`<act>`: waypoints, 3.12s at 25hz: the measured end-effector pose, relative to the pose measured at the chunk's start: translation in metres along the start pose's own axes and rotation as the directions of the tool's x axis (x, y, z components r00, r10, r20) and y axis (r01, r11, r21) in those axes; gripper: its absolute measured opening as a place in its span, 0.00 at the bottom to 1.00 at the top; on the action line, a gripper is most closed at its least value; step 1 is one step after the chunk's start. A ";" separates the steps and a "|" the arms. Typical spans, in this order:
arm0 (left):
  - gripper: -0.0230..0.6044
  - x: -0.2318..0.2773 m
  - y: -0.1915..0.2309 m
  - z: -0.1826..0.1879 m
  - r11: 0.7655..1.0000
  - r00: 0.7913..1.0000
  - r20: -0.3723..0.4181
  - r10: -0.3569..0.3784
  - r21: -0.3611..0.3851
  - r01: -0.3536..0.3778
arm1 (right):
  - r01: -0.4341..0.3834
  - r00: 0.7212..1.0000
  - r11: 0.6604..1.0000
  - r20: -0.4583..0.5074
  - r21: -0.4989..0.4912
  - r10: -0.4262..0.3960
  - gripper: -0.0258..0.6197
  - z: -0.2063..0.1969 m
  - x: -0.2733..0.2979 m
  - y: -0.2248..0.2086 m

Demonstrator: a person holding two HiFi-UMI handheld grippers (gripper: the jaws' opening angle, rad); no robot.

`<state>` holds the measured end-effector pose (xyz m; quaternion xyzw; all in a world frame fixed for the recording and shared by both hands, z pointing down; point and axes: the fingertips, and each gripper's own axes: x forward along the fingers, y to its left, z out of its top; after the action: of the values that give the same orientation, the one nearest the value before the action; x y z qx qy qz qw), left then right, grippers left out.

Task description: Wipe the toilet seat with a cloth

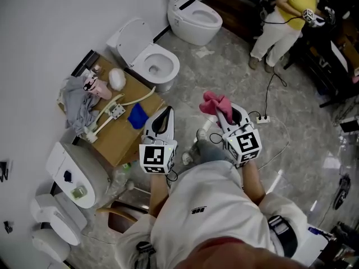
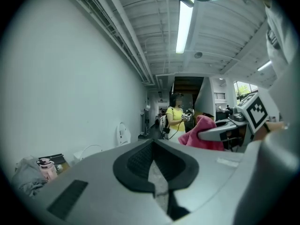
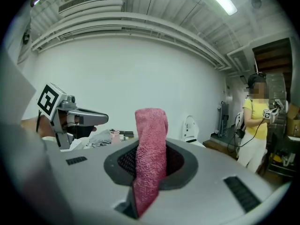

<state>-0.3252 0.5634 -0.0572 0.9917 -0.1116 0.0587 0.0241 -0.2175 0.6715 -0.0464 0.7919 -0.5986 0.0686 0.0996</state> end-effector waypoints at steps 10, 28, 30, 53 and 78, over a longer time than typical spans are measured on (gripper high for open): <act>0.05 0.056 0.024 -0.007 1.000 1.000 -0.026 0.008 0.008 -0.008 | -0.027 1.000 0.999 0.011 0.032 0.027 0.12 -0.003 0.058 -0.031; 0.05 0.226 0.077 0.011 0.992 0.989 -0.078 0.123 0.021 -0.122 | -0.142 0.990 0.987 0.032 0.076 0.140 0.12 0.006 0.197 -0.166; 0.05 0.239 0.077 0.012 0.991 0.987 -0.081 0.136 0.019 -0.135 | -0.161 0.987 0.984 0.035 0.073 0.158 0.12 0.007 0.207 -0.176; 0.05 0.362 0.202 -0.012 0.973 0.967 -0.109 0.229 -0.007 -0.231 | -0.316 0.947 0.949 0.049 -0.007 0.316 0.12 0.014 0.398 -0.199; 0.05 0.462 0.408 -0.100 0.898 0.899 -0.202 0.387 -0.140 -0.418 | -0.524 0.844 0.852 -0.128 0.016 0.521 0.12 -0.034 0.661 -0.169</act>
<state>0.0197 0.0712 0.1128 0.9320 -0.3174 0.1360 0.1103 0.1265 0.1066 0.1240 0.5921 -0.7844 0.1380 0.1229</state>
